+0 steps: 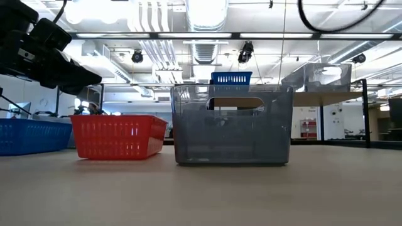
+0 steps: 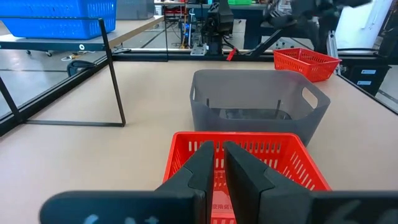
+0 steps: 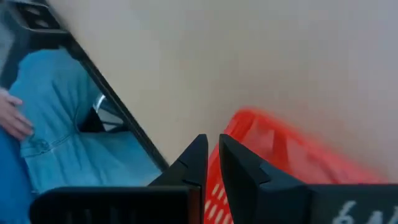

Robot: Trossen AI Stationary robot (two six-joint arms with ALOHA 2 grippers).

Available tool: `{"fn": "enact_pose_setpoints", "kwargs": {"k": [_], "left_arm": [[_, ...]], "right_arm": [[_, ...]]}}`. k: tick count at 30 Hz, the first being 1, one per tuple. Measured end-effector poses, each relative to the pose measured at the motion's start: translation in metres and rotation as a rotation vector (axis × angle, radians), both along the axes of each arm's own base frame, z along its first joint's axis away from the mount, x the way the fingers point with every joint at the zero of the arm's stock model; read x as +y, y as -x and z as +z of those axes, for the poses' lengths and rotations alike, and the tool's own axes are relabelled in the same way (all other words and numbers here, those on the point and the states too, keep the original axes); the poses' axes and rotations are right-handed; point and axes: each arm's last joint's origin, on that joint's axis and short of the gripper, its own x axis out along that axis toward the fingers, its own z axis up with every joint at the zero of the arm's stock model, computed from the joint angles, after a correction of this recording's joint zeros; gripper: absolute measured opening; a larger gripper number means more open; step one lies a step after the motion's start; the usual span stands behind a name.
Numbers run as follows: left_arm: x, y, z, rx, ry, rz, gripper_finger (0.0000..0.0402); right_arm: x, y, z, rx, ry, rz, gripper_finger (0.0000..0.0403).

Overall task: Stack baskets on shelf by color
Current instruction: Put the bottom red bin on the shelf

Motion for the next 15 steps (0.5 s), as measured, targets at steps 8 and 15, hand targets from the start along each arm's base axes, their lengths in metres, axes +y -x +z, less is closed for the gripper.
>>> {"fn": "enact_pose_setpoints", "kwargs": {"k": [8, 15], "left_arm": [[0.000, 0.000, 0.000, 0.001, 0.000, 0.000, 0.0022], [0.000, 0.000, 0.000, 0.001, 0.000, 0.000, 0.0022]], "right_arm": [[0.036, -0.015, -0.009, 0.160, -0.040, -0.080, 0.0077], [0.049, -0.025, -0.025, 0.301, 0.051, -0.082, 0.0168]]}}
